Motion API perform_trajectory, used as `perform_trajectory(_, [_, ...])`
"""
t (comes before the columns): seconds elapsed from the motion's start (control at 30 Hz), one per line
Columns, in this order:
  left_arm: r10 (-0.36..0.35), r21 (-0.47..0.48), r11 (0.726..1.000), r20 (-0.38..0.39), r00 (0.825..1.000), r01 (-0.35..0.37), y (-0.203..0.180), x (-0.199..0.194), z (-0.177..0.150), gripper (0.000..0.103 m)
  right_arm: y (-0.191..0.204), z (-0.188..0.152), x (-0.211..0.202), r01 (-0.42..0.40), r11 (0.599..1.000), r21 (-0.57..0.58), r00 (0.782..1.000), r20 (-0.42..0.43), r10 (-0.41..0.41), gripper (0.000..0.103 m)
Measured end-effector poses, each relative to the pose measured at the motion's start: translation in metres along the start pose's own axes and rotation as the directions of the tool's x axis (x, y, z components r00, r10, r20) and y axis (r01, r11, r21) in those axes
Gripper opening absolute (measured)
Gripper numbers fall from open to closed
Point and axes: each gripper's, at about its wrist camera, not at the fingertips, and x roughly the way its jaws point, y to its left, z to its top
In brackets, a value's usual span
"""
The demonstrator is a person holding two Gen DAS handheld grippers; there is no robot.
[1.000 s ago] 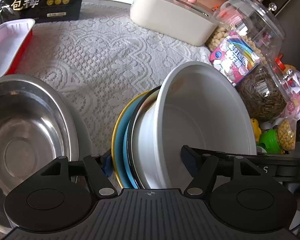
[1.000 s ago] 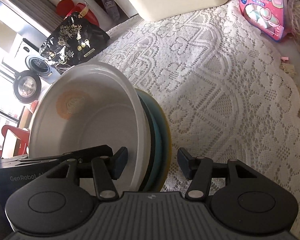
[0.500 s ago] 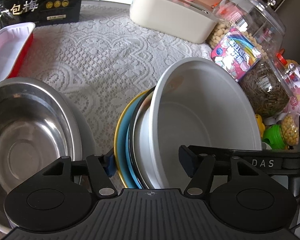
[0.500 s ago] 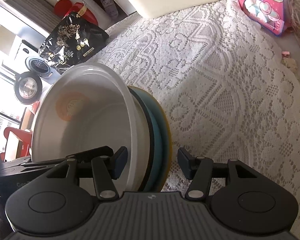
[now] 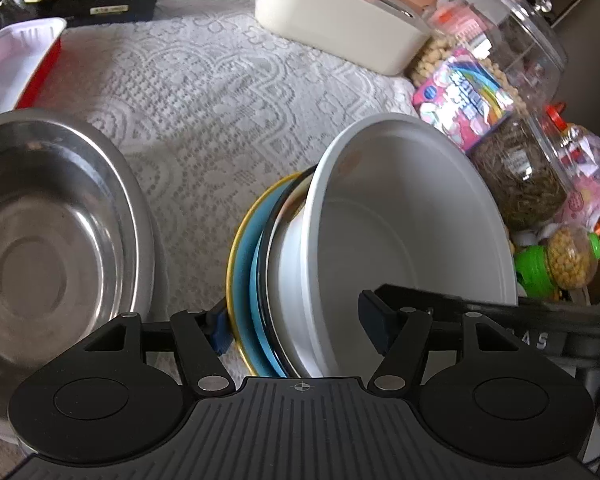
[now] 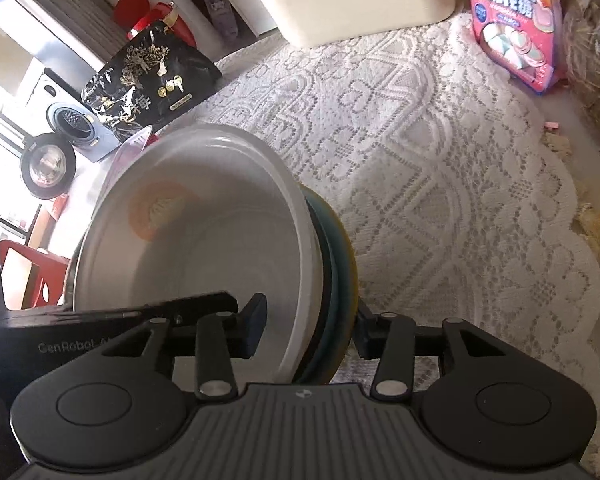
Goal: Organize plates and bowls
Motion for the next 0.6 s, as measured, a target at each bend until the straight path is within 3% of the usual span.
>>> perform_trajectory(0.2, [-0.033, -0.038, 0.999, -0.002, 0.999, 0.033, 0.008, -0.002, 0.001, 0.065, 0.001, 0.002, 0.003, -0.019, 1.0, 0.0, 1.0, -0.004, 0.019, 0.053])
perform_trajectory(0.6, [-0.003, -0.014, 1.0, 0.018, 1.0, 0.003, 0.004, -0.006, -0.001, 0.064, 0.001, 0.0, 0.014, -0.026, 1.0, 0.008, 0.999, -0.042, 0.027, 0.053])
